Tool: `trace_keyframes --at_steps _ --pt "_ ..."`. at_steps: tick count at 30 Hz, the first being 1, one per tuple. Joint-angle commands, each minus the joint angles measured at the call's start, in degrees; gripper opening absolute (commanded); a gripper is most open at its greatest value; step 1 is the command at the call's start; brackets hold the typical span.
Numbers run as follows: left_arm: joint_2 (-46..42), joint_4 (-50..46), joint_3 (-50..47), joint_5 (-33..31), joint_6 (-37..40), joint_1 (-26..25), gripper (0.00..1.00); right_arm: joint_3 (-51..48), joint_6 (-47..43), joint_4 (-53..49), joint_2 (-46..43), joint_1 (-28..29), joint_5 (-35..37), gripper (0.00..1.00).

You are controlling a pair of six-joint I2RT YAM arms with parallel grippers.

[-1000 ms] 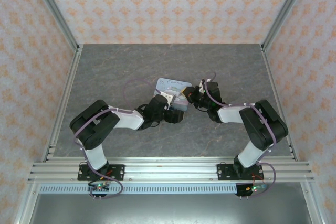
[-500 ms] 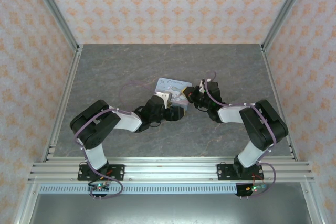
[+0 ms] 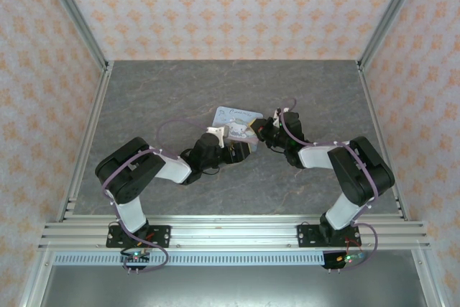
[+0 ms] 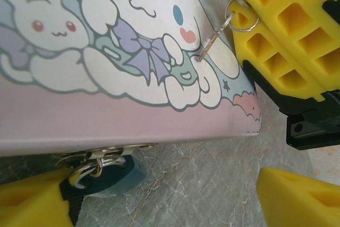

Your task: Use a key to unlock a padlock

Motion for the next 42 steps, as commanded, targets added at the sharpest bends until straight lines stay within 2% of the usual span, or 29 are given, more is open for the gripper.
trace_keyframes --at_steps 1,4,8,14,21,37,42 --pt "0.58 -2.86 2.55 -0.45 1.82 -0.46 0.84 -0.46 -0.19 1.60 1.00 -0.33 0.16 0.00" --pt "1.39 -2.80 3.03 0.22 1.98 -0.52 0.85 -0.48 -0.17 1.62 1.06 -0.36 0.17 0.00" --pt "0.91 2.36 1.60 1.89 -1.11 -0.54 0.80 -0.61 -0.11 1.66 1.02 -0.38 0.35 0.00" --pt "-1.53 7.99 -1.10 1.04 -6.41 -0.56 0.76 -0.72 -0.14 1.78 1.19 -0.37 0.44 0.00" --pt "1.13 14.30 -2.46 -0.19 -11.63 -0.49 0.75 -0.83 0.01 2.18 1.48 -0.38 0.52 0.00" --pt "3.20 5.71 -3.28 -5.96 -13.71 -0.96 0.58 -0.73 -0.02 2.51 2.01 -0.44 0.52 0.00" --pt "3.60 4.31 -3.23 -7.15 -13.90 -1.28 0.49 -0.75 0.37 3.11 2.53 -0.53 0.43 0.00"
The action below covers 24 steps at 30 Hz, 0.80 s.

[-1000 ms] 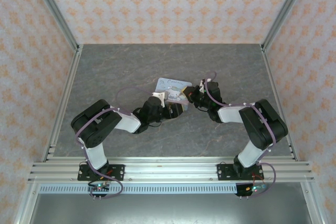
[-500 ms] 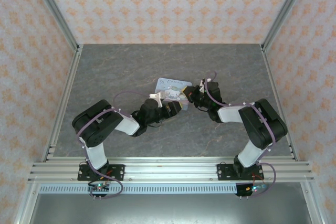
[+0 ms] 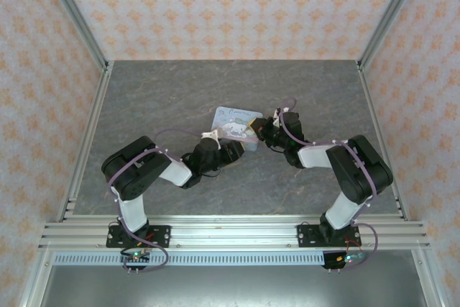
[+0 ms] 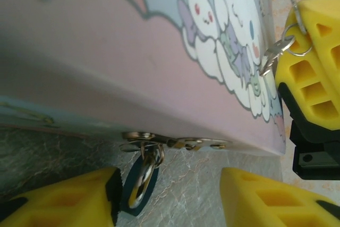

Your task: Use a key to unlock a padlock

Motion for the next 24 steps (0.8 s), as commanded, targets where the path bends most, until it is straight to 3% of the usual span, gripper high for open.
trace_keyframes --at_steps 1,24 --pt "0.61 -3.06 -0.48 -2.61 -0.25 -0.71 0.48 -0.68 0.08 0.90 1.46 -0.38 0.44 0.00" --pt "2.84 -6.44 1.68 -3.63 1.26 -0.80 0.28 -0.42 0.12 0.81 1.15 -0.46 0.17 0.00"
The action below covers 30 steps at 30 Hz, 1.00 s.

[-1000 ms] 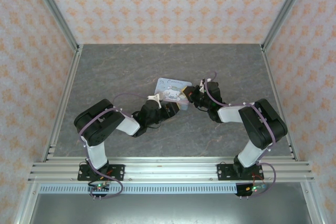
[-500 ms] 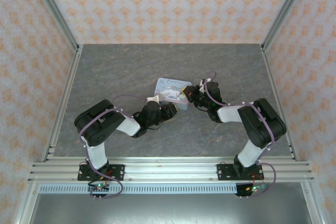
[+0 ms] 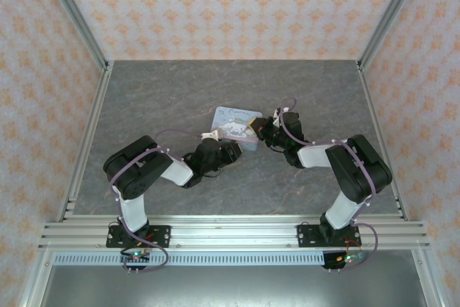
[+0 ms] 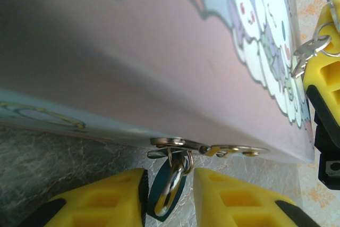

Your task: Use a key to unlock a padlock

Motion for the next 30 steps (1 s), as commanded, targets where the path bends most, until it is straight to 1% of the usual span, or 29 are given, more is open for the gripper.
trace_keyframes --at_steps 1,6,9,12,14,19,24,27,30 --pt "2.01 -4.40 0.82 -1.20 0.66 -0.58 0.26 -0.42 -0.04 -0.06 0.67 -0.30 0.28 0.00" --pt "2.02 -5.90 1.43 -1.02 0.93 -0.58 0.18 -0.24 -0.44 -0.90 -0.29 -0.63 -0.20 0.00" --pt "1.69 -6.68 1.69 -0.96 1.19 -0.54 0.16 -0.07 -0.86 -1.74 -1.39 -0.80 -0.62 0.00" --pt "1.34 -7.50 1.78 -0.66 1.20 -0.47 0.09 0.19 -1.30 -2.80 -2.67 -0.90 -1.18 0.00" --pt "0.89 -8.78 2.10 -0.25 1.28 -0.40 0.00 0.51 -1.51 -3.61 -3.95 -0.89 -2.10 0.00" --pt "-1.63 -11.70 2.53 2.40 1.28 0.25 0.00 0.31 -1.78 -6.41 -9.25 -0.75 -5.01 0.00" --pt "-3.88 -12.74 2.33 5.82 0.09 2.47 0.00 -2.64 -2.57 -10.39 -16.72 1.45 -5.82 0.00" --pt "-4.71 -11.93 2.45 9.14 -0.50 4.08 0.00 -6.34 -2.56 -11.00 -20.95 3.74 -5.09 0.00" --pt "-5.59 -11.88 3.23 13.73 -0.09 5.19 0.00 -11.34 -1.62 -10.67 -24.51 6.44 -2.11 0.00"
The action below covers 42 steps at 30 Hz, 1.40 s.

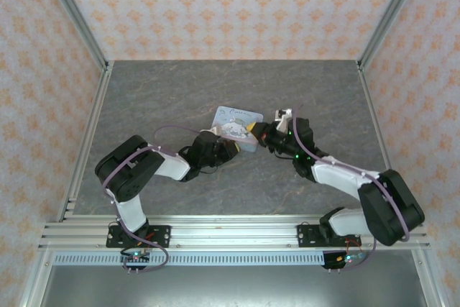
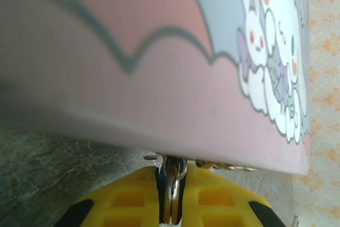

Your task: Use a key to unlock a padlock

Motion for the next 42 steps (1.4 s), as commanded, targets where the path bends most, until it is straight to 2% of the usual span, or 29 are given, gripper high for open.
trace_keyframes --at_steps 1,5,8,20,30,42 --pt "-2.40 -2.32 1.12 6.34 0.19 1.39 0.00 -5.71 0.08 -1.34 -3.11 2.67 3.04 0.00" --pt "-4.07 -4.62 2.27 10.54 1.73 1.88 0.00 -11.15 1.54 0.72 -5.11 5.07 6.60 0.00" --pt "-5.18 -5.16 2.34 11.42 1.81 2.18 0.00 -13.10 1.99 2.39 -4.39 5.94 8.23 0.00" --pt "-6.61 -2.03 2.11 13.42 -2.67 2.56 0.00 -14.07 3.99 14.72 7.57 6.92 10.21 0.00" --pt "-4.86 3.95 2.20 17.80 -7.62 3.11 0.00 -13.58 3.69 14.13 6.34 6.87 10.69 0.00" --pt "-5.47 3.56 2.46 17.76 -8.36 3.16 0.00 -13.17 4.46 13.82 5.15 6.90 11.92 0.00"
